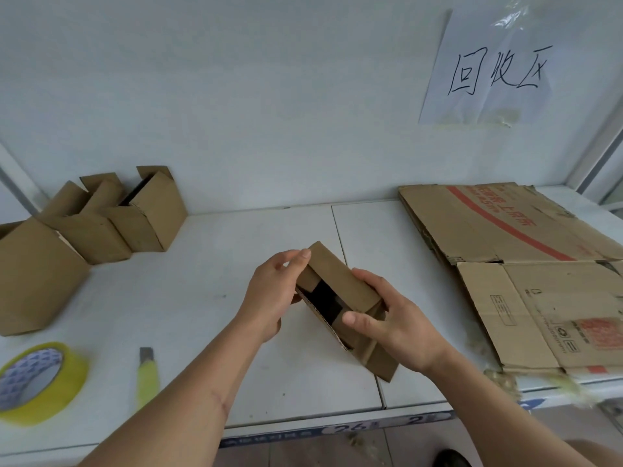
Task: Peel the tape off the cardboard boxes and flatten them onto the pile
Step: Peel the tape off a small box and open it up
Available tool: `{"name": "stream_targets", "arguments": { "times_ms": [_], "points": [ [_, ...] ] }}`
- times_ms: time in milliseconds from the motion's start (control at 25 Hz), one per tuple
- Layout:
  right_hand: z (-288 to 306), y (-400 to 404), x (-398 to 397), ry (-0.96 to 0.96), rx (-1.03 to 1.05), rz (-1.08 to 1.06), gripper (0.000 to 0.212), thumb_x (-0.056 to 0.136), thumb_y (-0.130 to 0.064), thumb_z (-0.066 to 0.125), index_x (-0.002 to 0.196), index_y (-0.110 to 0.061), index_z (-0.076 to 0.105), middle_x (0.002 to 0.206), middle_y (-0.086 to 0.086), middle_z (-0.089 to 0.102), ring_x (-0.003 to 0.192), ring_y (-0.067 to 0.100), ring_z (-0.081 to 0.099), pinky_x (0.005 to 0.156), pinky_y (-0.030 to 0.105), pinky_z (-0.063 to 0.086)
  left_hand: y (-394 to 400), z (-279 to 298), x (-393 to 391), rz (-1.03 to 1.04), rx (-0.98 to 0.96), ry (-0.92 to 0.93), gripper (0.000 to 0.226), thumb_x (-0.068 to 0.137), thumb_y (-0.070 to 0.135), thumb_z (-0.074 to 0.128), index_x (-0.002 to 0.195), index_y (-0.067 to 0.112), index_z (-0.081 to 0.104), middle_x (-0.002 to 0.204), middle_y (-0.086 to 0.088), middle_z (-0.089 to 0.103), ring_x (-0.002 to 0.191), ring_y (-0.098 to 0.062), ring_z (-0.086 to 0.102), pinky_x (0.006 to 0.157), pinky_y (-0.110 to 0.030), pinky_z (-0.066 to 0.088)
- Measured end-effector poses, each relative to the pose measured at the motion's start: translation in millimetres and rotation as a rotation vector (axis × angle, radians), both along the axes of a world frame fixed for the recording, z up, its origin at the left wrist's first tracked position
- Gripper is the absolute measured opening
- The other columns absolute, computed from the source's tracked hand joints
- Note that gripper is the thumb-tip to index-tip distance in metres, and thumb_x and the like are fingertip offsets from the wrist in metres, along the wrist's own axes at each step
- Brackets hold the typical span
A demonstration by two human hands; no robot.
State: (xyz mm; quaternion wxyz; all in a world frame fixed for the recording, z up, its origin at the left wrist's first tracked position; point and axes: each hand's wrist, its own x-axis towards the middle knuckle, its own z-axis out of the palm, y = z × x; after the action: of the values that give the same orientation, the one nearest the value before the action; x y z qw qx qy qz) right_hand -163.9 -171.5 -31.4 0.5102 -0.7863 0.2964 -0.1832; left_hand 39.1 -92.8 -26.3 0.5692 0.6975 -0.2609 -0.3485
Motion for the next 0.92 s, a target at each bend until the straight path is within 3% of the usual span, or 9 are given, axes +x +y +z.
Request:
{"name": "stream_targets", "arguments": {
  "times_ms": [120, 240, 360, 480, 560, 680, 760, 840, 920],
  "points": [
    [-1, -9, 1, 0.032, -0.13, -0.019, 0.072, 0.075, -0.049, 0.078, 0.137, -0.04, 0.043, 0.131, -0.033, 0.044, 0.114, -0.019, 0.043, 0.091, 0.001, 0.035, 7, 2, 8, -0.107, 0.059, -0.116, 0.033, 0.09, 0.045, 0.064, 0.122, 0.036, 0.064, 0.107, 0.002, 0.065, 0.099, -0.012, 0.065, 0.092, -0.034, 0.053],
    [0, -10, 2, 0.001, -0.135, -0.064, 0.065, 0.079, -0.058, 0.062, 0.138, -0.035, 0.049, 0.131, -0.028, 0.049, 0.114, -0.019, 0.045, 0.088, -0.002, 0.034, 16, 8, 15, -0.276, 0.167, -0.372, 0.05, 0.091, 0.044, 0.063, 0.138, 0.043, 0.047, 0.1, 0.006, 0.06, 0.101, -0.007, 0.058, 0.093, -0.024, 0.043],
    [-5, -2, 6, -0.065, -0.089, -0.133, 0.059, 0.083, -0.059, 0.051, 0.134, -0.03, 0.055, 0.124, -0.025, 0.057, 0.109, -0.018, 0.05, 0.084, -0.001, 0.037, 24, 18, 22, -0.39, 0.24, -0.406, 0.075, 0.082, 0.046, 0.073, 0.145, 0.046, 0.033, 0.099, 0.005, 0.057, 0.1, -0.011, 0.059, 0.096, -0.031, 0.045],
    [-6, 10, 14, -0.195, 0.003, -0.229, 0.045, 0.088, -0.055, 0.044, 0.118, -0.029, 0.065, 0.11, -0.018, 0.068, 0.099, -0.014, 0.058, 0.076, 0.002, 0.042, 22, 19, 12, -0.352, 0.336, -0.545, 0.094, 0.069, 0.062, 0.077, 0.145, 0.039, 0.026, 0.104, 0.003, 0.059, 0.096, -0.013, 0.06, 0.079, -0.028, 0.047],
    [-3, 14, 21, -0.301, 0.093, -0.32, 0.047, 0.091, -0.056, 0.039, 0.104, -0.024, 0.071, 0.095, -0.01, 0.074, 0.09, -0.001, 0.066, 0.071, 0.011, 0.049, 19, 18, 2, -0.27, 0.386, -0.618, 0.101, 0.062, 0.079, 0.068, 0.143, 0.032, 0.03, 0.108, 0.002, 0.06, 0.098, -0.016, 0.059, 0.075, -0.029, 0.046],
    [-4, 15, 33, -0.363, 0.228, -0.445, 0.057, 0.092, -0.062, 0.037, 0.088, -0.018, 0.072, 0.082, 0.005, 0.074, 0.082, 0.024, 0.07, 0.073, 0.039, 0.057, 23, 19, 6, -0.283, 0.445, -0.511, 0.083, 0.062, 0.079, 0.068, 0.122, 0.025, 0.046, 0.107, 0.008, 0.061, 0.096, -0.008, 0.057, 0.081, -0.029, 0.049],
    [-7, 18, 43, -0.333, 0.195, -0.448, 0.063, 0.093, -0.067, 0.037, 0.084, -0.014, 0.069, 0.082, 0.014, 0.07, 0.081, 0.033, 0.067, 0.073, 0.048, 0.054, 30, 15, 10, -0.364, 0.475, -0.42, 0.076, 0.063, 0.071, 0.075, 0.118, 0.026, 0.048, 0.11, 0.01, 0.059, 0.098, -0.007, 0.056, 0.086, -0.031, 0.05],
    [-9, 20, 50, -0.305, 0.119, -0.415, 0.065, 0.093, -0.068, 0.036, 0.081, -0.011, 0.063, 0.077, 0.015, 0.065, 0.073, 0.031, 0.062, 0.067, 0.047, 0.051, 34, 2, 8, -0.363, 0.482, -0.436, 0.083, 0.062, 0.074, 0.073, 0.122, 0.025, 0.045, 0.114, 0.009, 0.059, 0.102, -0.012, 0.057, 0.088, -0.036, 0.051],
    [-9, 23, 53, -0.308, 0.087, -0.422, 0.057, 0.094, -0.061, 0.036, 0.073, -0.013, 0.058, 0.063, 0.003, 0.056, 0.062, 0.015, 0.053, 0.061, 0.037, 0.044, 37, -18, 0, -0.24, 0.486, -0.619, 0.073, 0.068, 0.078, 0.063, 0.115, 0.025, 0.046, 0.103, 0.009, 0.06, 0.094, -0.014, 0.06, 0.08, -0.035, 0.053]
  ]
}}
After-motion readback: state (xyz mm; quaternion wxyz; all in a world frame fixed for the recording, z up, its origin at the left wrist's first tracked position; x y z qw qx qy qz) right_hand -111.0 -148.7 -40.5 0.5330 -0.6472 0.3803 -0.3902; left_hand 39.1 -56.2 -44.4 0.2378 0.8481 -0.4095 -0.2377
